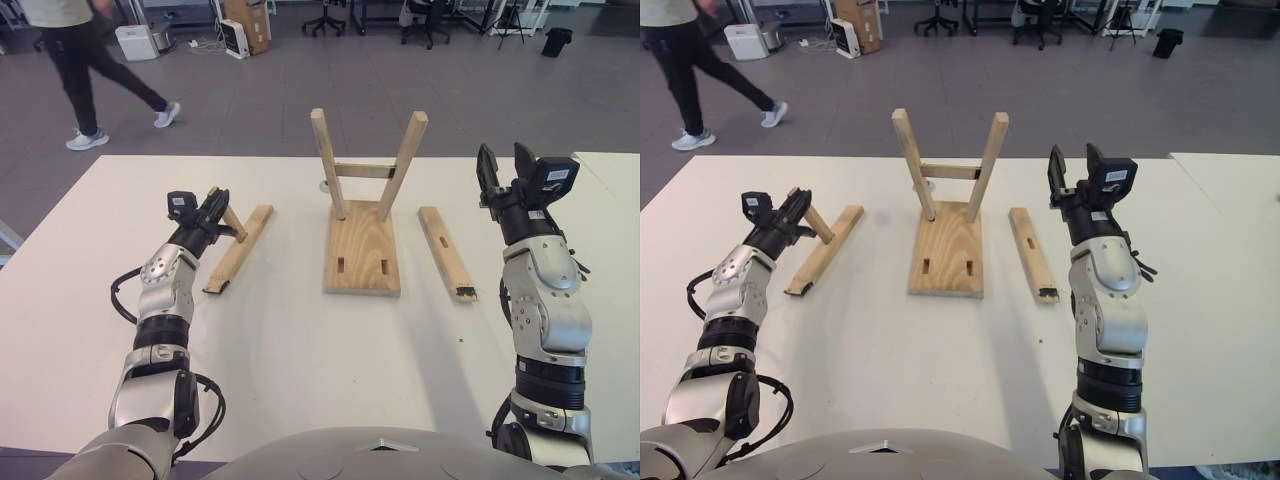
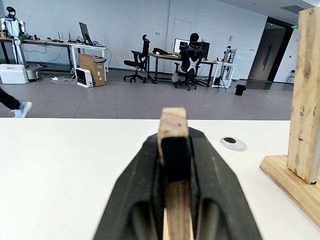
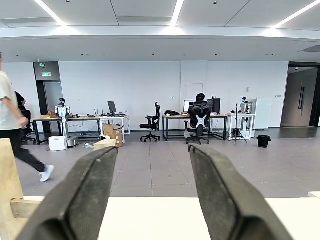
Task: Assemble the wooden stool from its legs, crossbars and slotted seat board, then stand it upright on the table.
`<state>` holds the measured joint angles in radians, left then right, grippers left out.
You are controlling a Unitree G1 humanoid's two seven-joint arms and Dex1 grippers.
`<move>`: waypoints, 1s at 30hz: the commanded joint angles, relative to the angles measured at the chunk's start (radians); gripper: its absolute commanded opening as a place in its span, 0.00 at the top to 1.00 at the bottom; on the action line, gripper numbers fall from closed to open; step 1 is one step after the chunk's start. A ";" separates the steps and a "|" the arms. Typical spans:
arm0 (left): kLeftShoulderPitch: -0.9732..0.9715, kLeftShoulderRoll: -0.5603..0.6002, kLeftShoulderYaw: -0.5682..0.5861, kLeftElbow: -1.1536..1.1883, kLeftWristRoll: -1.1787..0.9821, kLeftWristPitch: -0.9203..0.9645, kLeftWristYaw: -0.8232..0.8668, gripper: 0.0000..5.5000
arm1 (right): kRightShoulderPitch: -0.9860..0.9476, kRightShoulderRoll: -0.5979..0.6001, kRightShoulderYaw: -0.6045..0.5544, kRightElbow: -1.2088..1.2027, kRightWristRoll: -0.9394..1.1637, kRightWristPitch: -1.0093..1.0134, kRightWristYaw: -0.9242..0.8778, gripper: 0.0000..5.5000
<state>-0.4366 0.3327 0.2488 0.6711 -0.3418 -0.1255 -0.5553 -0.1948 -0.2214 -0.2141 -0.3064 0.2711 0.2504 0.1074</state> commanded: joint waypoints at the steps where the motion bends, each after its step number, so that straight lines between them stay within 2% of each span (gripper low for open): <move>1: 0.079 -0.019 -0.065 0.004 0.079 0.002 0.011 0.93 | 0.001 0.006 0.014 -0.003 -0.011 -0.003 0.001 0.51; 11: 0.190 -0.038 -0.110 -0.051 0.083 0.076 0.058 0.93 | 0.009 0.015 0.024 -0.014 -0.014 0.001 -0.018 0.51; 12: 0.194 -0.039 -0.110 -0.059 0.080 0.073 0.059 0.86 | 0.010 0.016 0.024 -0.014 -0.014 0.000 -0.020 0.51; 20: 0.177 0.000 -0.111 -0.167 0.094 0.154 0.061 0.64 | 0.035 0.051 0.051 -0.035 -0.025 -0.004 -0.037 0.51; 25: 0.272 0.102 -0.141 -0.427 0.082 0.375 0.004 0.48 | 0.086 0.081 0.058 -0.075 -0.037 -0.006 -0.055 0.51; 30: 0.330 0.189 -0.148 -0.526 0.087 0.569 -0.031 0.31 | 0.116 0.101 0.058 -0.097 -0.047 -0.009 -0.071 0.51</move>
<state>-0.1271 0.4876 0.1122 0.1631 -0.2652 0.3843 -0.5801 -0.0807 -0.1277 -0.1534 -0.3929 0.2308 0.2488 0.0488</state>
